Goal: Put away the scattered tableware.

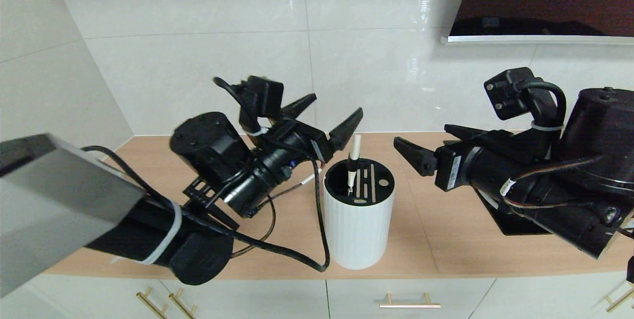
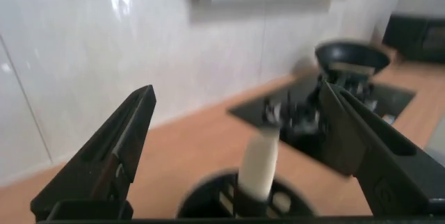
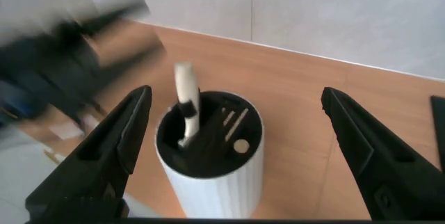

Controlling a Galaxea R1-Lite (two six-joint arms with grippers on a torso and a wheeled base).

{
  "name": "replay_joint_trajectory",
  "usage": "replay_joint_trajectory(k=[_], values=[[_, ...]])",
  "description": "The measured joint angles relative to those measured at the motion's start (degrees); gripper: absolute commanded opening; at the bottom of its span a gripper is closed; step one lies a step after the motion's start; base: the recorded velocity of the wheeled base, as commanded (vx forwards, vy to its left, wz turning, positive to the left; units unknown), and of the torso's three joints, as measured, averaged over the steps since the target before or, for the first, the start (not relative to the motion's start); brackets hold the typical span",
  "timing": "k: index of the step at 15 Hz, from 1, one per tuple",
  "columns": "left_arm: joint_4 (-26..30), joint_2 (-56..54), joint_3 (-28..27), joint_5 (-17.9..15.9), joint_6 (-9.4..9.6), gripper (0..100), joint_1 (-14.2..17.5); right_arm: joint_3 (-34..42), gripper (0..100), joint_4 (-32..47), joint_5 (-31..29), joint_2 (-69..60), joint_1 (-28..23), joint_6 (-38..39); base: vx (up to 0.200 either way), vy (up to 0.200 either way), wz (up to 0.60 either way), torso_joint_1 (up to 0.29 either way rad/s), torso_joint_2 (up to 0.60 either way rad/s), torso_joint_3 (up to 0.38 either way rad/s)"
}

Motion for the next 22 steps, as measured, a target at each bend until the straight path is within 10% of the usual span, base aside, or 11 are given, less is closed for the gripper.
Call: replay_joint_trajectory(k=[8, 16, 20, 22], values=[[20.5, -39.5, 23.0, 0.0, -0.12, 100, 6.5, 18.4, 100, 0.1, -1.1, -15.5, -6.1, -4.6, 0.000, 0.000, 0.00, 0.000, 0.00, 0.000], [81.4, -85.9, 26.3, 0.0, -1.90, 100, 14.5, 28.4, 100, 20.3, -0.9, -54.6, -31.4, -5.9, 0.000, 0.000, 0.00, 0.000, 0.00, 0.000], [87.7, -101.5, 29.6, 0.4, -2.36, 100, 22.3, 27.4, 100, 37.4, -0.8, -73.1, -35.8, -9.4, 0.000, 0.000, 0.00, 0.000, 0.00, 0.000], [85.9, -105.3, 32.9, 5.9, -2.23, 100, 25.2, 27.4, 100, 41.2, -0.8, -80.0, -38.5, -10.1, 0.000, 0.000, 0.00, 0.000, 0.00, 0.000]])
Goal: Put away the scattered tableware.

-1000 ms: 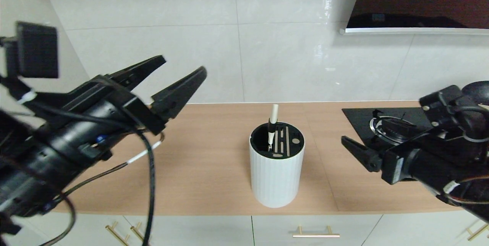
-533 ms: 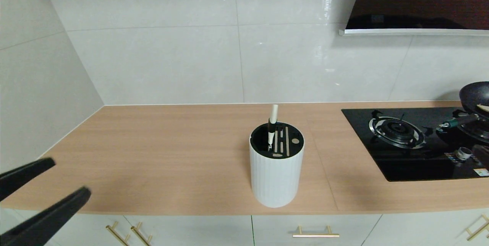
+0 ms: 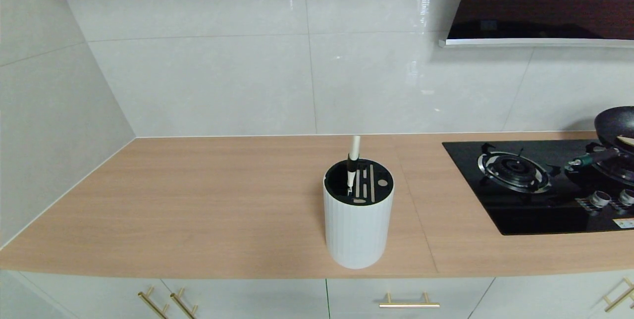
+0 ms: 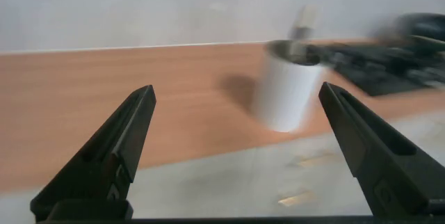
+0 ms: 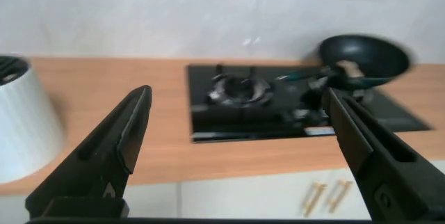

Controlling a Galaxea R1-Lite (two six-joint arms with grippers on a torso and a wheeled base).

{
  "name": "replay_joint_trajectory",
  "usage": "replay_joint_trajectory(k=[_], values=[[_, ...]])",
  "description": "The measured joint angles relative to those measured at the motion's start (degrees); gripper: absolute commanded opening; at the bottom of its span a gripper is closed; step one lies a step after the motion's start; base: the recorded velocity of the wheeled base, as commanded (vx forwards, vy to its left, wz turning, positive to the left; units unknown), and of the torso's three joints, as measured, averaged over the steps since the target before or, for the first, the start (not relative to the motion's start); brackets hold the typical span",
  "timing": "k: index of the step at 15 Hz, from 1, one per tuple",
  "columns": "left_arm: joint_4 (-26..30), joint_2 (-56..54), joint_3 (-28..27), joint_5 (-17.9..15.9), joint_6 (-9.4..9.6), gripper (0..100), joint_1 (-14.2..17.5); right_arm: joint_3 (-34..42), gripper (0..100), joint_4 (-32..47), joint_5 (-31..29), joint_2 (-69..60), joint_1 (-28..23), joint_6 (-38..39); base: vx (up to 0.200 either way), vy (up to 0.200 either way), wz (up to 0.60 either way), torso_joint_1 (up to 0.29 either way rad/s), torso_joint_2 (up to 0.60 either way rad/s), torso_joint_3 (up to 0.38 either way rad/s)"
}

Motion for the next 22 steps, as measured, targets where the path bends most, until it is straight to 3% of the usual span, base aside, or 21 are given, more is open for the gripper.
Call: replay_joint_trajectory(k=[4, 6, 7, 9, 11, 16, 19, 21, 22], values=[[-1.7, -5.1, 6.2, -0.5, 2.96, 100, 6.4, 2.5, 100, 2.6, -2.1, -7.2, -2.5, 2.0, 0.000, 0.000, 0.00, 0.000, 0.00, 0.000], [-3.0, -6.9, 11.8, -0.5, 4.41, 100, 7.9, 6.7, 100, 1.5, -2.1, -8.3, -2.7, 3.0, 0.000, 0.000, 0.00, 0.000, 0.00, 0.000], [-2.6, -7.5, 14.4, -0.1, 6.75, 100, 8.2, 9.4, 100, -0.4, -1.2, -8.5, -2.7, 3.8, 0.000, 0.000, 0.00, 0.000, 0.00, 0.000], [-1.0, -8.1, 16.4, 0.6, 8.59, 100, 8.4, 13.7, 100, -0.5, 4.1, -8.9, -2.7, 9.6, 0.000, 0.000, 0.00, 0.000, 0.00, 0.000], [-0.9, -8.3, 17.1, 0.9, 8.46, 100, 8.4, 14.9, 100, 4.1, 7.4, -9.0, -2.7, 11.8, 0.000, 0.000, 0.00, 0.000, 0.00, 0.000], [-1.0, -8.4, 17.3, 4.3, 6.57, 100, 8.5, 15.1, 100, 4.7, 10.1, -9.1, -2.7, 10.3, 0.000, 0.000, 0.00, 0.000, 0.00, 0.000], [-1.0, -8.4, 17.3, 4.0, 8.16, 100, 8.4, 15.2, 100, 4.7, 9.8, -9.1, -2.7, 10.6, 0.000, 0.000, 0.00, 0.000, 0.00, 0.000], [-1.0, -8.4, 17.3, 4.0, 6.13, 100, 8.4, 15.2, 100, 4.8, 9.6, -9.1, -2.7, 10.8, 0.000, 0.000, 0.00, 0.000, 0.00, 0.000], [-1.0, -8.4, 17.3, 4.0, 6.02, 100, 8.4, 15.2, 100, 4.8, 9.6, -9.1, -2.7, 10.8, 0.000, 0.000, 0.00, 0.000, 0.00, 0.000]])
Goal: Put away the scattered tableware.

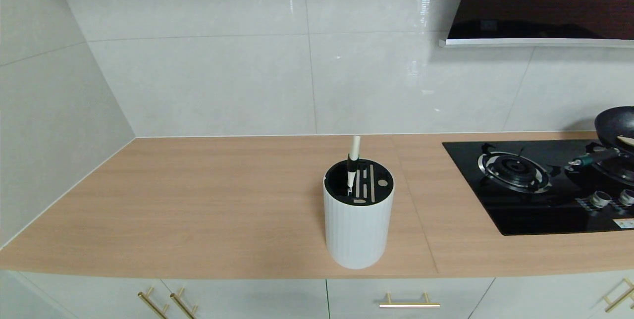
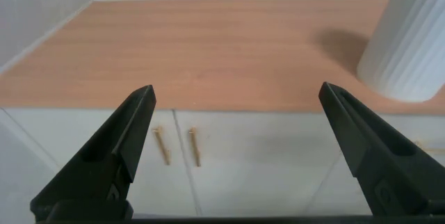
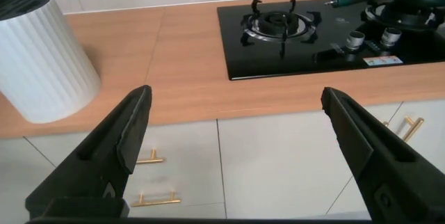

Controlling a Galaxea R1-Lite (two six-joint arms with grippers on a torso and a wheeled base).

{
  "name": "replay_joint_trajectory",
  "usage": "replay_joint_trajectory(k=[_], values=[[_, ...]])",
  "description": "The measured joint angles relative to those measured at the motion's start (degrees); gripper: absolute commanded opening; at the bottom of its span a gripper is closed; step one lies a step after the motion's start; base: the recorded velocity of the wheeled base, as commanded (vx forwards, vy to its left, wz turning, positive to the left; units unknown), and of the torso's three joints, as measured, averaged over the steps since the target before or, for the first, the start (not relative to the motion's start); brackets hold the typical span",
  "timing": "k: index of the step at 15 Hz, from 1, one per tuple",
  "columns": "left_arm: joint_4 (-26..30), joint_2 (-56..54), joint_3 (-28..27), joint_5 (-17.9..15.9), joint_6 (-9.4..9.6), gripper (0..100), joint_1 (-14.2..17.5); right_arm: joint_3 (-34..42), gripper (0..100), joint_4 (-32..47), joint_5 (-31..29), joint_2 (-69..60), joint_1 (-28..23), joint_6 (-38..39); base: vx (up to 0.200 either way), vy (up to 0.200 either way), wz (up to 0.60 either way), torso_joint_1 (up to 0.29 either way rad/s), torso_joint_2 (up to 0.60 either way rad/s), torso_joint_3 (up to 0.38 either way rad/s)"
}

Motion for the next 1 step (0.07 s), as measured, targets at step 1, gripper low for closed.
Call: replay_joint_trajectory(k=[1], values=[[0.0, 0.0, 0.0, 0.0, -0.05, 100, 0.0, 0.0, 100, 0.0, 0.0, 0.0, 0.0, 0.0, 0.000, 0.000, 0.00, 0.000, 0.00, 0.000]])
